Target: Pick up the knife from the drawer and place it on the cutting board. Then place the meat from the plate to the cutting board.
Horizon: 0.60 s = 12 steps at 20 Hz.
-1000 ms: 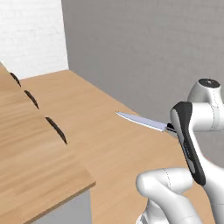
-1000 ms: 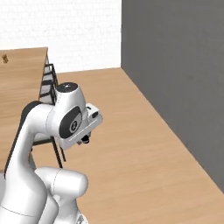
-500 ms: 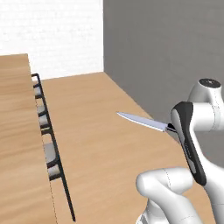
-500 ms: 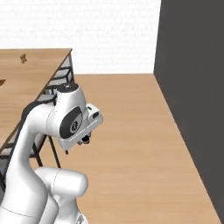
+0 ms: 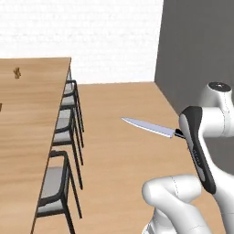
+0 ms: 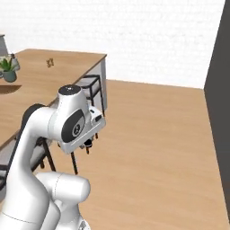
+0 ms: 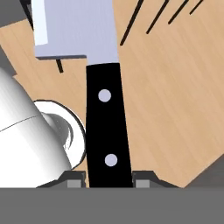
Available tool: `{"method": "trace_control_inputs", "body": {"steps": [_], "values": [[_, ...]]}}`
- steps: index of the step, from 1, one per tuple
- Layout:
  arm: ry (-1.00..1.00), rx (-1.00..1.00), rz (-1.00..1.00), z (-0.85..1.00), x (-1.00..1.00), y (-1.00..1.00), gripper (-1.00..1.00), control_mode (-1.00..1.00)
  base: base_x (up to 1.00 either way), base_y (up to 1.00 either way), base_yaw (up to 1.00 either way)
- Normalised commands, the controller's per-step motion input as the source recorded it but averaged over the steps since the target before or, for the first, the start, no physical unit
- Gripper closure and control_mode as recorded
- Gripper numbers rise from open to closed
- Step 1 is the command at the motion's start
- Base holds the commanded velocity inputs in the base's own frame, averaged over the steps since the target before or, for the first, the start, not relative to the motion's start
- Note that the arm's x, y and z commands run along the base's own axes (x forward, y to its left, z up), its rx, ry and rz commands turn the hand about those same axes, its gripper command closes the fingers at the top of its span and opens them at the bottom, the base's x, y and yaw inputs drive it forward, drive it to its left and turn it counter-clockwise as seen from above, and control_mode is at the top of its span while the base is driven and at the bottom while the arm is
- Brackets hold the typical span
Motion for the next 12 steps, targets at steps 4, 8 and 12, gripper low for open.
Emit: {"method": "trace_control_inputs", "body": {"steps": [4,8,12], "values": [[0.0,0.0,0.0,0.0,0.0,0.0,1.0,1.0,0.95,-0.42,0.49],[0.0,0.0,0.0,0.0,0.0,0.0,1.0,1.0,0.95,-0.41,0.5],[0.0,0.0,0.0,0.0,0.0,0.0,1.0,1.0,0.91,-0.45,0.51]]}}
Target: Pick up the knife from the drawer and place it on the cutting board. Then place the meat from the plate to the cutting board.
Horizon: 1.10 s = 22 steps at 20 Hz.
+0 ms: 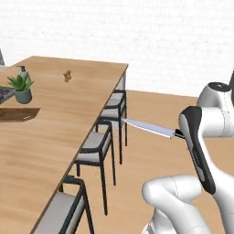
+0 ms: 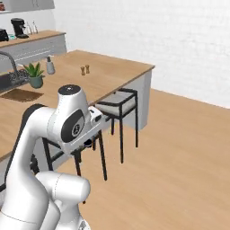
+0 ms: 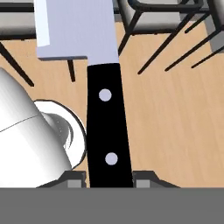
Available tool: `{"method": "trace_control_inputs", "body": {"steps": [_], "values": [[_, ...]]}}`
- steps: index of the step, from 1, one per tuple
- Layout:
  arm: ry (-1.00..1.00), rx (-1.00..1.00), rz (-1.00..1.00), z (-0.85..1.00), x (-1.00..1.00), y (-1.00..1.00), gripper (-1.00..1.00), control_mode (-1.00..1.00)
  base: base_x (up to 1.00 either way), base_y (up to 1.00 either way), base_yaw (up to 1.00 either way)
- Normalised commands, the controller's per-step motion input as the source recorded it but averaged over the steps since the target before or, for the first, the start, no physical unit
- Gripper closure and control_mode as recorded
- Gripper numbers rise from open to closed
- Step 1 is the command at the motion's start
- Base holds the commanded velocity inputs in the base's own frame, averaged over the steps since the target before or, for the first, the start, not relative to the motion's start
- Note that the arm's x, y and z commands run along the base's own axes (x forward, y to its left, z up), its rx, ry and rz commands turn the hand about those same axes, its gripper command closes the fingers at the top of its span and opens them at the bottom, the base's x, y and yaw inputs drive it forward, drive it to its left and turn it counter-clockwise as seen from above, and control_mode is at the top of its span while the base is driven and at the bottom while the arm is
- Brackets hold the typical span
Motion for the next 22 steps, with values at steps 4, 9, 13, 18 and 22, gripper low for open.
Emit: {"method": "trace_control_inputs", "body": {"steps": [4,9,13,18,22], "values": [[0.0,0.0,0.0,0.0,0.0,0.0,1.0,1.0,0.92,-0.38,0.49],[0.0,0.0,0.0,0.0,0.0,0.0,1.0,1.0,0.9,-0.33,0.48],[0.0,0.0,0.0,0.0,0.0,0.0,1.0,1.0,0.88,-0.27,0.49],[0.0,0.0,0.0,0.0,0.0,0.0,1.0,1.0,0.76,0.0,0.49],[0.0,0.0,0.0,0.0,0.0,0.0,1.0,1.0,0.52,0.22,0.5]]}}
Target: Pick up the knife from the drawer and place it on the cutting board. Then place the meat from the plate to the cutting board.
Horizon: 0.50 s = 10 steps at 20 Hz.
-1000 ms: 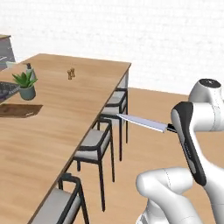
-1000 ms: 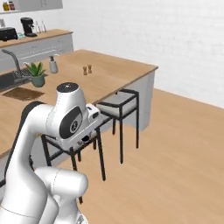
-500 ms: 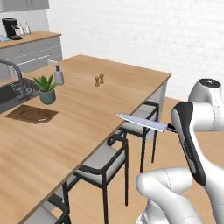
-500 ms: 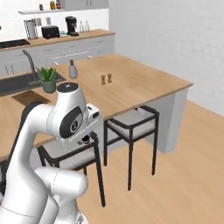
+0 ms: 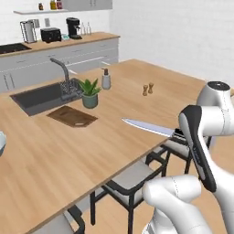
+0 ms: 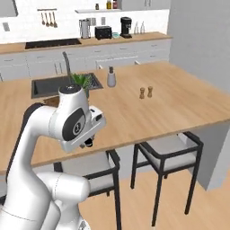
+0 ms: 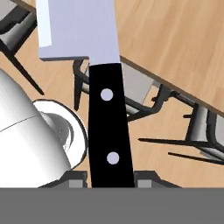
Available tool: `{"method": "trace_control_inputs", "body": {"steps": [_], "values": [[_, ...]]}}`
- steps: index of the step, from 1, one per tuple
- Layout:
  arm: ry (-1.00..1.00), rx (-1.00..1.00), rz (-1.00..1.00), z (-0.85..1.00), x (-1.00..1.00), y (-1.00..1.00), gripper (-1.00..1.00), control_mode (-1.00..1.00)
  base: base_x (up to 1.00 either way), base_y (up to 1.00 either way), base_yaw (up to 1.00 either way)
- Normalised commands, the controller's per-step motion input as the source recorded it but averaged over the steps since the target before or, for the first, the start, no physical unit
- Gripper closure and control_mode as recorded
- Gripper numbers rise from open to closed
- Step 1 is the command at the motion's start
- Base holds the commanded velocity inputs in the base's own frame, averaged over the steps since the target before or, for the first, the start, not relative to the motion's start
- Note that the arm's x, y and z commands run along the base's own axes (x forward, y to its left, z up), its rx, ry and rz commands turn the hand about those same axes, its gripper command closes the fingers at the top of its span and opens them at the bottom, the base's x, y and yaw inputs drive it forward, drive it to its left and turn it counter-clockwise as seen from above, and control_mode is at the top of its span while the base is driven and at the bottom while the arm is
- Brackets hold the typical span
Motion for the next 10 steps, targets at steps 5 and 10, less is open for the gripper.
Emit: {"method": "trace_control_inputs", "body": {"steps": [5,10], "values": [[0.0,0.0,0.0,0.0,0.0,0.0,1.0,1.0,0.08,0.07,0.57],[0.0,0.0,0.0,0.0,0.0,0.0,1.0,1.0,0.04,0.04,0.62]]}}
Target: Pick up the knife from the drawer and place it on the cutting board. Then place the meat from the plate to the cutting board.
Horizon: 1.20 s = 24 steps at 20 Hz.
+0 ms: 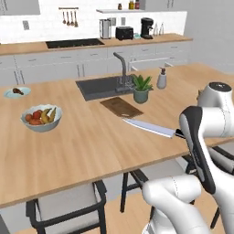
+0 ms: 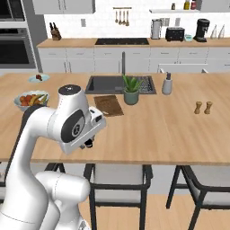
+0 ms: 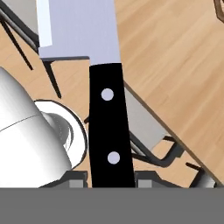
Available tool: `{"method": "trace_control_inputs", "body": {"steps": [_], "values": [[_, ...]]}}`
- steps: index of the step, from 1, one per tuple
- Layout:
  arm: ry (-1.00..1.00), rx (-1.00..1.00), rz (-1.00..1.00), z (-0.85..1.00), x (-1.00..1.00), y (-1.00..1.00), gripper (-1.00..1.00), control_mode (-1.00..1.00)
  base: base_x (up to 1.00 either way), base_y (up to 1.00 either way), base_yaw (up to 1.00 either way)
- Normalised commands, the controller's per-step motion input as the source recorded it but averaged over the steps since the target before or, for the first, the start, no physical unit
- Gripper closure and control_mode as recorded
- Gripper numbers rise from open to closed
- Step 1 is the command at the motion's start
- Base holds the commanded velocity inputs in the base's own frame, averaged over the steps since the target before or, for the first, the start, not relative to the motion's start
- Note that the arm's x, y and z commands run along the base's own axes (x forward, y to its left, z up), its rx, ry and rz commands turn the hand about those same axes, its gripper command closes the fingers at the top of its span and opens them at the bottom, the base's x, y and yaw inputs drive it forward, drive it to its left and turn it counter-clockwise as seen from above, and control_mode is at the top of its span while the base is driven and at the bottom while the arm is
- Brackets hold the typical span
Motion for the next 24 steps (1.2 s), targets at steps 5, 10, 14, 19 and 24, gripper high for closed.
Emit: {"method": "trace_control_inputs", "body": {"steps": [5,10,14,19,24], "values": [[0.0,0.0,0.0,0.0,0.0,0.0,1.0,1.0,0.41,0.08,0.52],[0.0,0.0,0.0,0.0,0.0,0.0,1.0,1.0,0.68,-0.02,0.23],[0.0,0.0,0.0,0.0,0.0,0.0,1.0,1.0,0.99,0.01,0.1],[0.0,0.0,0.0,0.0,0.0,0.0,1.0,1.0,1.0,0.0,0.13],[0.02,0.05,0.06,0.0,0.8,0.0,1.0,-1.0,0.2,0.0,0.02]]}}
